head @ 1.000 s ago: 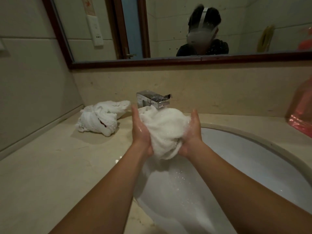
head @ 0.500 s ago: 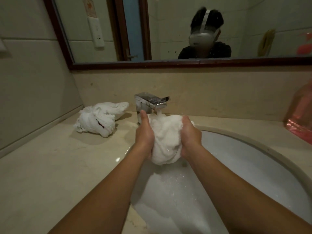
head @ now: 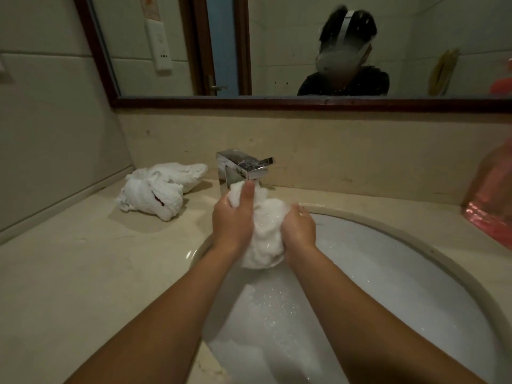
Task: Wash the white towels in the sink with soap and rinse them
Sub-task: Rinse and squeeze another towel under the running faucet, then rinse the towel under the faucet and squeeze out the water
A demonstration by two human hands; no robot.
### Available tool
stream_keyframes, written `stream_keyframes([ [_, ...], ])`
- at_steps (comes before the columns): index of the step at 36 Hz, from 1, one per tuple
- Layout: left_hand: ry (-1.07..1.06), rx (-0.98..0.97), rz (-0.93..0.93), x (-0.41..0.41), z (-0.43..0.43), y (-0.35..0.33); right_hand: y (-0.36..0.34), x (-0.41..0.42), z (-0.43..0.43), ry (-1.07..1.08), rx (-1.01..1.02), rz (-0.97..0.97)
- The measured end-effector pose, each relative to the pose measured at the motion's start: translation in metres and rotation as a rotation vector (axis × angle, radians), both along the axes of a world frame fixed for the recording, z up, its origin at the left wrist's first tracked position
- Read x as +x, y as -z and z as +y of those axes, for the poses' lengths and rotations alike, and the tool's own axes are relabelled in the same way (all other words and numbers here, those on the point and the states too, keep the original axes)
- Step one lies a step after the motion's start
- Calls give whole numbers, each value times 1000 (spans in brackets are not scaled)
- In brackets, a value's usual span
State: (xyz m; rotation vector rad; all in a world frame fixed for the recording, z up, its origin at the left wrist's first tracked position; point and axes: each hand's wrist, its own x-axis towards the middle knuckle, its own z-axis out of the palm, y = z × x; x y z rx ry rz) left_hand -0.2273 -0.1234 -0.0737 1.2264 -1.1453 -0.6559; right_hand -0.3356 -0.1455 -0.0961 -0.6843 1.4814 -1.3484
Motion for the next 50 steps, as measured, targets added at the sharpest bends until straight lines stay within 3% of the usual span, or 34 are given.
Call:
stream_keyframes([
  [6, 31, 34, -170, -2, 10, 12, 4, -14, 8, -121, 83, 81],
  [12, 193, 107, -452, -1, 37, -5, -30, -24, 31, -112, -76, 178],
  [15, 217, 129, -433, -5, 46, -28, -73, -33, 46, -292, -226, 162],
  [18, 234, 123, -354, -5, 44, -46, -94, -41, 61, -531, -232, 176],
  [22, 255, 77, -326, -10, 35, -95, -123, -59, 69, -645, -261, 229],
  [32, 146, -62, -561, -30, 33, -273, -282, -96, 63, -569, -382, 384],
  [35, 70, -95, -551, -37, 33, -313, -328, -102, 63, -509, -408, 314],
  [42, -11, -149, -380, -51, 26, -362, -400, -113, 53, -389, -432, 388],
  [50, -94, -314, -598, -43, -7, -417, -470, -121, 39, -299, -520, 265],
])
